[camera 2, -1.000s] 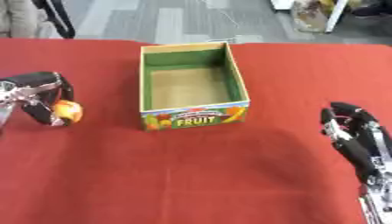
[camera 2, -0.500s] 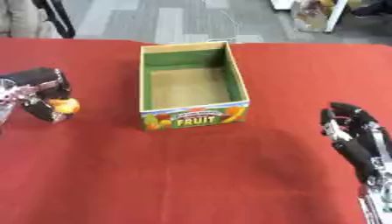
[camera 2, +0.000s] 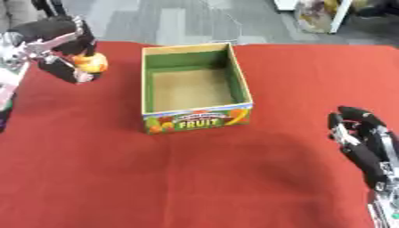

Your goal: Pick up objects on the table and place them in the box.

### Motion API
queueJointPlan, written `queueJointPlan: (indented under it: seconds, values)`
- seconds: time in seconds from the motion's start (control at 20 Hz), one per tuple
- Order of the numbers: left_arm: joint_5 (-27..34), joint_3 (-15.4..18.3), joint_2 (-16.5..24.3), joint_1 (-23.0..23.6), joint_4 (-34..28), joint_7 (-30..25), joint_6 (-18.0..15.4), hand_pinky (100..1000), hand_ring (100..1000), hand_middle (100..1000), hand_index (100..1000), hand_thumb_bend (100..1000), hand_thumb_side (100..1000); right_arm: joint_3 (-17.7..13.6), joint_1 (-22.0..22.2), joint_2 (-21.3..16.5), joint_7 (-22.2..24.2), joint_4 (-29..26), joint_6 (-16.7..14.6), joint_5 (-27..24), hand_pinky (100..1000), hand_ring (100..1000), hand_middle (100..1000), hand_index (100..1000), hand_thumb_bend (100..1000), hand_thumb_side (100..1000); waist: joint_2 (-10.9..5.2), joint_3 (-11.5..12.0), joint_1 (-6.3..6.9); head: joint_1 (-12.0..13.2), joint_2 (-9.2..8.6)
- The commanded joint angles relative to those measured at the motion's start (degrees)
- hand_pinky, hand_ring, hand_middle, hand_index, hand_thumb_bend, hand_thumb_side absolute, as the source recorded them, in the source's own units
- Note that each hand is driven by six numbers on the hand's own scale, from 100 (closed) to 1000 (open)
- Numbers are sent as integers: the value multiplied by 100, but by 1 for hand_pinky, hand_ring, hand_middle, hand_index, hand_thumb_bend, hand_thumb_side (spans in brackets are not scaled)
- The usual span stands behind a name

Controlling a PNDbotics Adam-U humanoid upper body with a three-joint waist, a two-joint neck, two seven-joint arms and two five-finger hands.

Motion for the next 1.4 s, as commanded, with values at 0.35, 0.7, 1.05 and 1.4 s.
queueJointPlan:
  seconds: [0.35,0.7,1.05,1.4]
  values:
    - [-1271,-298,-1011,-777,1011,738,-187,189,240,253,396,386,100,124,-188,14,159,-31,4,15,556,623,613,753,287,394,-37,-340,32,271,-145]
    - [-2128,-241,-1401,-717,1727,1876,32,389,410,436,590,488,100,161,-227,38,211,-27,8,30,557,623,613,754,287,393,22,-533,75,357,-209]
    - [-2506,-137,-1382,-555,1856,3721,777,766,706,729,826,830,463,134,-192,39,195,-22,5,38,557,624,614,754,286,393,14,-503,71,336,-220]
    - [-999,-210,-925,-137,856,4437,970,708,626,653,768,766,467,71,-126,19,145,-8,1,45,557,624,614,754,284,394,-38,-324,49,213,-218]
